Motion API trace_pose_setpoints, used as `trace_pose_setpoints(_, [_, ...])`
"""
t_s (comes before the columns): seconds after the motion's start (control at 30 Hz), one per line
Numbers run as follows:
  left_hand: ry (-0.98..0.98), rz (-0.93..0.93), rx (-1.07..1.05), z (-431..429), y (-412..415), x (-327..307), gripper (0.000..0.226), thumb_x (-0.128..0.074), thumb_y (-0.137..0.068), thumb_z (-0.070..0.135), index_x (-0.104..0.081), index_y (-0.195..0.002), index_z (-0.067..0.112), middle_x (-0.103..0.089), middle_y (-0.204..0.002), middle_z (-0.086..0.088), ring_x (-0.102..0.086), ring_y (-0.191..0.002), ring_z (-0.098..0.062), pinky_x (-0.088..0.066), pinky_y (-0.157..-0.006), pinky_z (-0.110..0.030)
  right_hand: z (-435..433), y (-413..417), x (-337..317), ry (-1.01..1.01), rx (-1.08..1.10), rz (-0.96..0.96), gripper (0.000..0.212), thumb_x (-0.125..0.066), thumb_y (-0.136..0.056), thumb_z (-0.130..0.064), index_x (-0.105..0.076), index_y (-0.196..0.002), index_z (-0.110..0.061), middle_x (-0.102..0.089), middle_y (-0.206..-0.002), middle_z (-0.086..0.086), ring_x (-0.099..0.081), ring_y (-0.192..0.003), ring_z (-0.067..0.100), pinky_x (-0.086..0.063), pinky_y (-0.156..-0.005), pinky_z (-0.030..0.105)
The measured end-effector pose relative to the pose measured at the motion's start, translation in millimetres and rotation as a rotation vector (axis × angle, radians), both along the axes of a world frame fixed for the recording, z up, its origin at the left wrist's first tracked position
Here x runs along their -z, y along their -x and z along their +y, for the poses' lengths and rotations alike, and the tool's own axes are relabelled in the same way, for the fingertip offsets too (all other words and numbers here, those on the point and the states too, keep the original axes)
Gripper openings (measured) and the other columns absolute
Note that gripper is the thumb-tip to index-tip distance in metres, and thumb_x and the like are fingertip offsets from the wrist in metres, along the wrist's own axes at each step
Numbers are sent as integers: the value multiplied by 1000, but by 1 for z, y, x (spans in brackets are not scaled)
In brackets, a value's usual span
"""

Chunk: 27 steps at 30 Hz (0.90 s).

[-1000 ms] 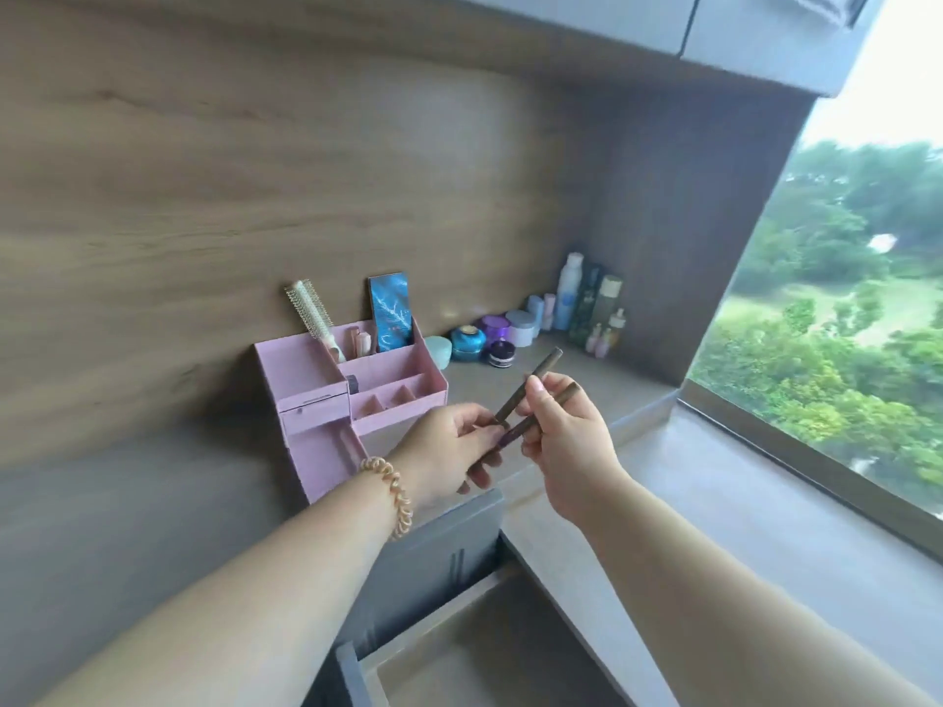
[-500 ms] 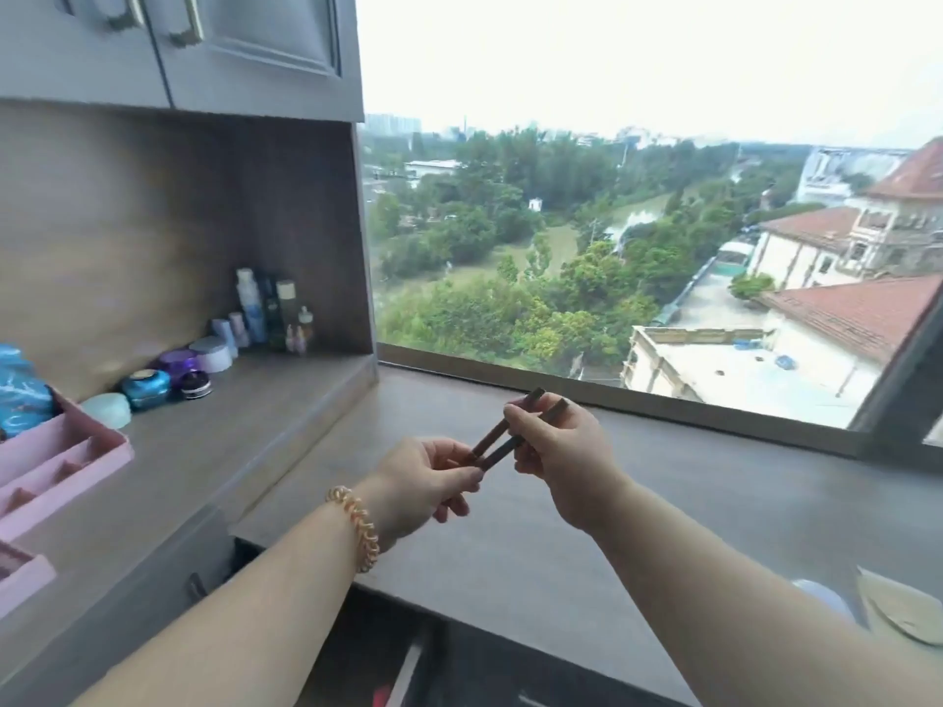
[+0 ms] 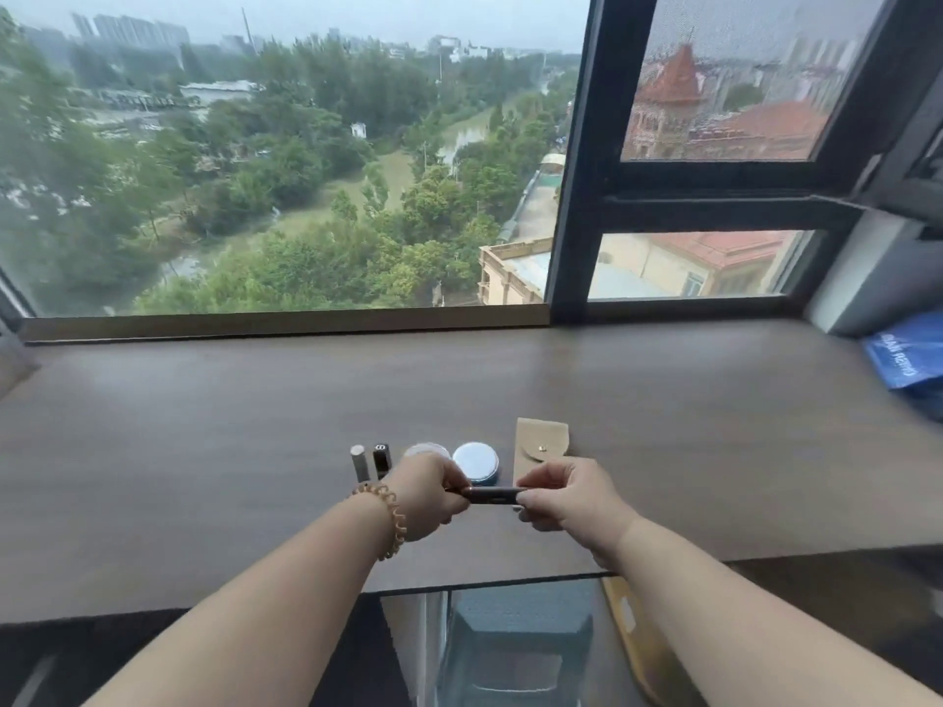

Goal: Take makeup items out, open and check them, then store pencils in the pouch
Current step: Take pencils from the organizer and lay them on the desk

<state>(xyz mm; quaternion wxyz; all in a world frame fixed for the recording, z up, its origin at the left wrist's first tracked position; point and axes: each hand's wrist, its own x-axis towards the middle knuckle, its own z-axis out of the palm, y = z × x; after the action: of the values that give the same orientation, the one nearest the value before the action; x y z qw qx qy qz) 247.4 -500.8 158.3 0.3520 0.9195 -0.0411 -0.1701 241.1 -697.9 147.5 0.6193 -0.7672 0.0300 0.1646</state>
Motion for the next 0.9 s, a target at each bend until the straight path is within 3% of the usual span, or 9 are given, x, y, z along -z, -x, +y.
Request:
trace_pose_setpoints(0.17, [-129, 36, 87, -59, -20, 7, 16, -65, -85, 21, -71, -98, 17, -50, -61, 11, -50, -62, -8, -35, -50, -7, -61, -14, 21, 323, -111, -44, 5, -70, -78, -12, -68, -81, -16, -68, -69, 3, -62, -59, 13, -50, -63, 29])
trace_pose_setpoints(0.27, [-34, 8, 15, -64, -31, 7, 18, -67, -83, 16, -70, -100, 13, -55, -63, 12, -49, -56, -1, -37, -48, -4, -68, -20, 36, 404, -200, -2, 5, -67, -79, -21, -70, -80, -18, -73, -75, 5, -66, -65, 14, -55, -67, 37])
trace_pose_setpoints(0.33, [170, 26, -177, -66, -36, 15, 33, -69, -81, 11, -62, -112, 12, -63, -73, 6, -54, -57, -1, -39, -47, -7, -62, -22, 46, 307, -178, 54, 8, -63, -82, -18, -69, -80, -15, -72, -74, 5, -65, -62, 13, -52, -63, 34])
trace_pose_setpoints(0.43, [485, 211, -502, -73, -41, 36, 47, -72, -80, 15, -48, -121, 16, -62, -82, -3, -58, -66, -11, -43, -52, -21, -41, -27, 57, 6, -13, 185, 11, -55, -91, -11, -64, -87, -7, -65, -73, 6, -59, -58, 14, -44, -52, 16])
trace_pose_setpoints(0.5, [488, 355, -490, -78, -44, 54, 36, -68, -84, 23, -54, -115, 9, -62, -84, -5, -56, -66, -12, -41, -52, -23, -24, -37, 65, -141, 88, 264, 13, -51, -94, -11, -63, -92, -4, -61, -72, 5, -57, -56, 13, -39, -47, 15])
trace_pose_setpoints(0.63, [490, 433, -465, -86, -57, 78, 27, -62, -84, 28, -63, -98, 5, -61, -72, -5, -48, -54, -12, -35, -44, -20, -1, -65, 82, -217, 267, 316, 20, -49, -95, -9, -59, -78, -10, -61, -62, 2, -56, -50, 9, -37, -48, 20])
trace_pose_setpoints(0.77, [441, 375, -444, -81, -94, 97, 24, -59, -70, 37, -65, -83, 18, -69, -80, -4, -58, -66, -18, -50, -65, -32, 13, -103, 105, -218, 380, 330, 18, -49, -95, -12, -58, -79, -11, -56, -51, -4, -50, -40, 7, -37, -51, 27])
trace_pose_setpoints(0.83, [420, 375, -457, -79, -107, 108, 34, -59, -71, 38, -61, -100, 20, -72, -91, -2, -67, -85, -23, -54, -83, -39, 17, -117, 112, -212, 386, 363, 14, -49, -95, -15, -59, -86, -13, -57, -57, -1, -49, -41, 9, -36, -50, 26])
trace_pose_setpoints(0.9, [397, 364, -451, -81, -113, 118, 41, -58, -82, 34, -55, -119, 18, -70, -97, -2, -68, -91, -21, -55, -86, -38, 18, -125, 121, -181, 371, 401, 11, -51, -94, -15, -60, -89, -12, -58, -57, 0, -46, -40, 11, -37, -50, 26])
